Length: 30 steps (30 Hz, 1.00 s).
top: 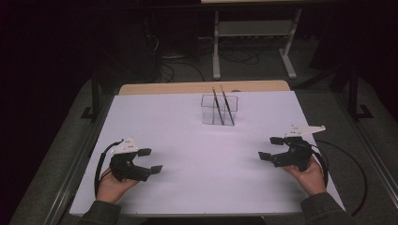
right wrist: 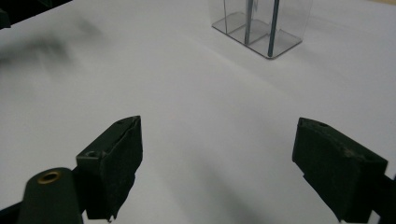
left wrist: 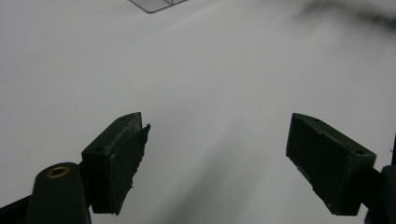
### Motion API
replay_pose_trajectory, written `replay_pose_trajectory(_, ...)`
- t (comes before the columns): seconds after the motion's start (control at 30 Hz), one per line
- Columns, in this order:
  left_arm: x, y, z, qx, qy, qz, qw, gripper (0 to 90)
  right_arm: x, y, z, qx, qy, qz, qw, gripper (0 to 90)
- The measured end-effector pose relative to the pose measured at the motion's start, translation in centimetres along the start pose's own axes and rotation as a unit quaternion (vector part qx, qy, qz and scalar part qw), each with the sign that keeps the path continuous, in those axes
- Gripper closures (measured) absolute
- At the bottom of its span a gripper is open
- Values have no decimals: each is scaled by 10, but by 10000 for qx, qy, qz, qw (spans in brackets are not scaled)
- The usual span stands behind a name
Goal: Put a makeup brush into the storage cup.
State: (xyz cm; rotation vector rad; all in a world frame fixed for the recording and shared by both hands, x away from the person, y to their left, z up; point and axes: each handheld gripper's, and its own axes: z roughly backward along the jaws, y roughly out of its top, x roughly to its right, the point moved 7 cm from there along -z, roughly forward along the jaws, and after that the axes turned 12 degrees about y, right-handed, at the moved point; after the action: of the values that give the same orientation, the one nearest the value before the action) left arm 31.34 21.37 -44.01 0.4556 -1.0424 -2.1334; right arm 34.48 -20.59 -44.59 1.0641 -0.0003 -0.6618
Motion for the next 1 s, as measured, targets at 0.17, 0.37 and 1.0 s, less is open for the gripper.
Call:
replay_pose_trajectory(0.17, 1, -1, 0, 4, 3, -4, 10000, 188, -3, -4, 3, 38, 17, -48, 10000, 150)
replay_pose_trajectory(0.37, 2, -2, 1, -21, -4, -20, 10000, 189, -7, -8, 5, 89, 25, -51, 9999, 149)
replay_pose_trajectory(1.0, 6, -4, 1, -86, -15, -73, 9999, 191, -18, -20, 11, 169, 35, -43, 9998, 149)
